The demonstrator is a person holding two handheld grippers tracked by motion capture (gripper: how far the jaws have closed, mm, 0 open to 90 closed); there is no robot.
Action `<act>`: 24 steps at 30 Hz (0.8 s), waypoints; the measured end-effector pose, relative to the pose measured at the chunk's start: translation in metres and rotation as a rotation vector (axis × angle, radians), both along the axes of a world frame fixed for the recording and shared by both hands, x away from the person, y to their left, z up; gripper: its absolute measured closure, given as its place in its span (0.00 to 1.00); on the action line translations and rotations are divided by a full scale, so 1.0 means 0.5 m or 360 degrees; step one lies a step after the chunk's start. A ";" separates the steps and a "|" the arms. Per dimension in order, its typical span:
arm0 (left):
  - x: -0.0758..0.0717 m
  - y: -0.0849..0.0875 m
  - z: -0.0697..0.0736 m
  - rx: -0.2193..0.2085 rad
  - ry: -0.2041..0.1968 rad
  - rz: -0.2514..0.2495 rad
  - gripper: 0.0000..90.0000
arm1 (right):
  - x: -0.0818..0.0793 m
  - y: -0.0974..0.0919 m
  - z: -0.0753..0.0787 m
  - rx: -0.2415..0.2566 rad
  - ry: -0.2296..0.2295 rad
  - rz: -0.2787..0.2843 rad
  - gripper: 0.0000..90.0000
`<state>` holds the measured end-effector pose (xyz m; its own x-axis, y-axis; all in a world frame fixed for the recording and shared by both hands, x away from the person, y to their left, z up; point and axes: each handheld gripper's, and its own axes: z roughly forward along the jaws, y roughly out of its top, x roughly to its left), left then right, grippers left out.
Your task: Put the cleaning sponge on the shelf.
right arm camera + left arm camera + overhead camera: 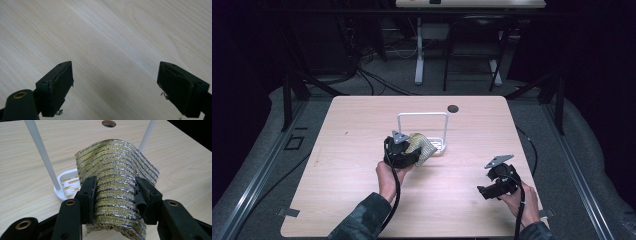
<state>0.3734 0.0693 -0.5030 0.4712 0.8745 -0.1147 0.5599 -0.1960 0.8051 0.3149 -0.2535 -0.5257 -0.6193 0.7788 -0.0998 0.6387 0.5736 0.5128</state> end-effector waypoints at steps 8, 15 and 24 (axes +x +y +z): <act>0.014 -0.023 -0.006 0.0017 -0.0049 0.0067 0.60 | -0.002 0.003 -0.001 0.0001 -0.0007 0.0010 0.14; 0.022 -0.030 -0.018 0.0008 -0.0053 0.0146 0.60 | -0.002 0.003 0.000 -0.0006 -0.0011 0.0009 0.14; 0.035 -0.046 -0.034 0.0034 -0.0059 0.0212 0.59 | -0.002 0.003 -0.001 -0.0003 -0.0005 0.0009 0.14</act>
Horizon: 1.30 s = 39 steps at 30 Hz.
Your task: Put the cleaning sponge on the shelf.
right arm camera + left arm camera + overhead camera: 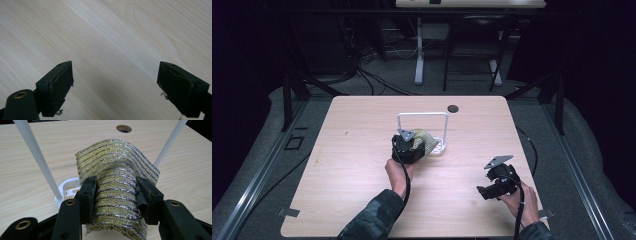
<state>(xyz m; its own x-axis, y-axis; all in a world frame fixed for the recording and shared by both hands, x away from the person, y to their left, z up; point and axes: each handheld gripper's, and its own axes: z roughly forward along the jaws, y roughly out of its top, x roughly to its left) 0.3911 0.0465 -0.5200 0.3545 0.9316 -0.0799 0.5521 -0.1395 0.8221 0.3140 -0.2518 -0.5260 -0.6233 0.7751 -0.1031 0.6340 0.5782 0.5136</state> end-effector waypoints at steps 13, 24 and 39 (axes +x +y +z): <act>0.020 -0.015 -0.015 0.0020 -0.0019 0.0072 0.59 | -0.002 0.001 0.001 0.0004 -0.0023 0.0002 0.15; 0.039 -0.032 -0.036 0.0030 0.0010 0.0108 0.59 | -0.001 0.001 0.000 0.0000 -0.0019 0.0015 0.15; 0.062 -0.045 -0.049 0.0035 0.0022 0.0172 0.59 | -0.002 0.003 -0.001 0.0014 -0.0012 0.0019 0.15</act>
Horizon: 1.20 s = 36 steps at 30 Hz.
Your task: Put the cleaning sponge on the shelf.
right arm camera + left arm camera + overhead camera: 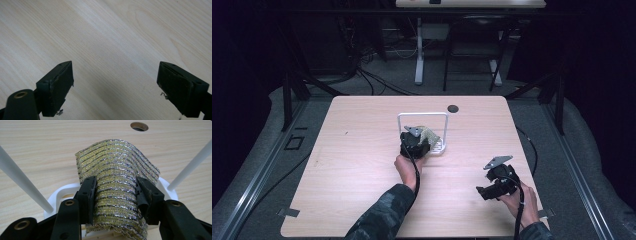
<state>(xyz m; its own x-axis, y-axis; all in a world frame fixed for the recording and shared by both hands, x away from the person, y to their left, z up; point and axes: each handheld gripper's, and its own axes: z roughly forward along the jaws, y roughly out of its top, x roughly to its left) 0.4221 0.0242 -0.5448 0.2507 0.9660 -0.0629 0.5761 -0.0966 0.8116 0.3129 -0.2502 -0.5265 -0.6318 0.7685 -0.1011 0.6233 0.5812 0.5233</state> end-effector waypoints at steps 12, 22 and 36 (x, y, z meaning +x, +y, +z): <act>0.014 -0.010 -0.009 -0.0040 0.0041 0.0014 0.57 | 0.000 0.000 -0.001 -0.0012 0.0003 0.0009 0.15; 0.019 -0.011 -0.019 -0.0048 0.0121 -0.0012 0.46 | 0.000 0.001 -0.002 -0.0016 0.0014 0.0016 0.15; 0.018 -0.010 -0.011 -0.0014 0.0134 -0.0031 0.38 | 0.000 0.001 -0.002 -0.0013 0.0020 0.0017 0.15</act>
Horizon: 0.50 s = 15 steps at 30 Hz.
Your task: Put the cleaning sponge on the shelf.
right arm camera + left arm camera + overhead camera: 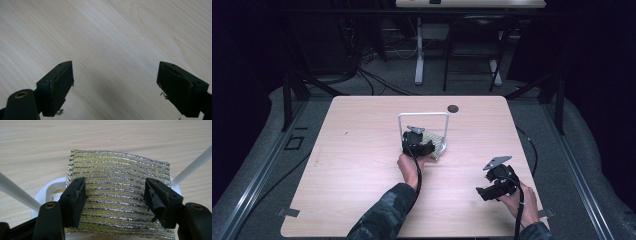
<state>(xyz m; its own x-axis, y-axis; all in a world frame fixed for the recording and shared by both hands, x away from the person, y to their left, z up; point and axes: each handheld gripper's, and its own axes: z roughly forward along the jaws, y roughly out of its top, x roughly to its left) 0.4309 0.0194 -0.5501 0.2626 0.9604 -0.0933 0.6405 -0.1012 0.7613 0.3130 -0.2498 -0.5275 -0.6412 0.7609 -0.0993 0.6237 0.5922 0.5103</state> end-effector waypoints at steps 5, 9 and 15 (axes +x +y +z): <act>-0.005 0.003 0.008 -0.0006 -0.0007 -0.0038 0.36 | 0.000 0.000 0.001 -0.0005 0.0000 0.0004 0.15; -0.012 0.001 0.014 -0.0002 -0.0013 -0.0076 0.34 | 0.000 0.000 0.001 -0.0006 -0.0005 0.0003 0.15; -0.023 -0.001 0.028 0.0002 -0.0015 -0.0148 0.30 | 0.000 0.000 0.001 -0.0004 -0.0004 0.0001 0.15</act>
